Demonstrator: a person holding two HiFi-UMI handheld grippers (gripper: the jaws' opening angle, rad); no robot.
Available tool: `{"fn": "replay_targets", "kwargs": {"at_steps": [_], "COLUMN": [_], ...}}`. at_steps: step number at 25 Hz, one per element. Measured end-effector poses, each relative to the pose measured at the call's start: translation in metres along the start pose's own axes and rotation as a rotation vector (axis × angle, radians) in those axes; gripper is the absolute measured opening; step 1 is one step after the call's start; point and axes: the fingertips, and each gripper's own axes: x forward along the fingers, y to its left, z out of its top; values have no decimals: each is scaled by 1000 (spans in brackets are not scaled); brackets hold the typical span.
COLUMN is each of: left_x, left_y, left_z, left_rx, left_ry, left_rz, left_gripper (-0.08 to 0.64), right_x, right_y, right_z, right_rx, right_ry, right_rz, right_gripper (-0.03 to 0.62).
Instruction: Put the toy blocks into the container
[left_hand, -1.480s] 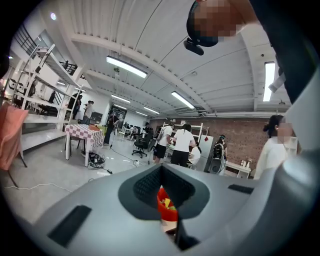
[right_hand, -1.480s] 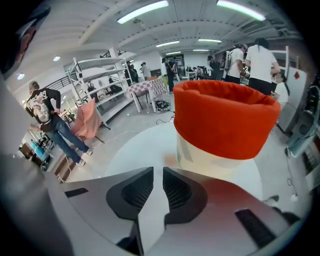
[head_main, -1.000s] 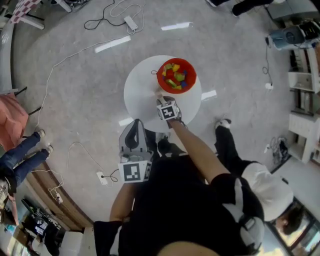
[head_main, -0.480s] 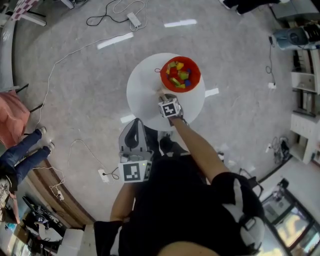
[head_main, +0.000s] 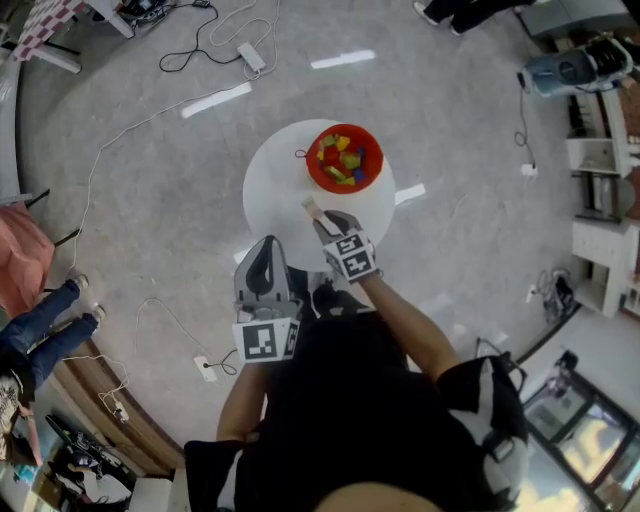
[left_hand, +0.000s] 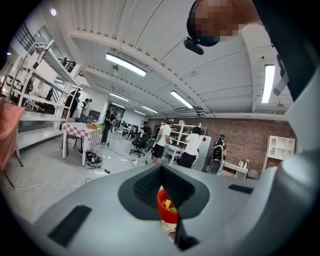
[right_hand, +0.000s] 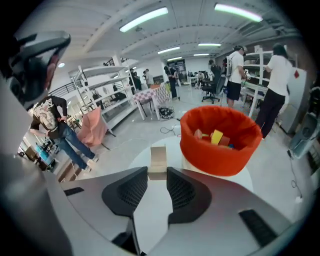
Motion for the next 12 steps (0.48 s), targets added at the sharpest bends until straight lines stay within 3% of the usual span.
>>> {"fn": "replay_targets", "kwargs": {"at_steps": [7, 12], "left_x": [-1, -4], "left_y": [-9, -14], "left_z": [3, 11], "left_rx": [26, 8], "left_ry": [-5, -24], "left_rz": [-23, -17], "left_gripper": [-6, -6], "right_x": [-52, -38], "right_y": [-42, -92], "right_z": [76, 76], "right_rx": [-11, 42], "right_ry": [-191, -119], "right_rz": [-115, -212], "right_gripper": [117, 117]}}
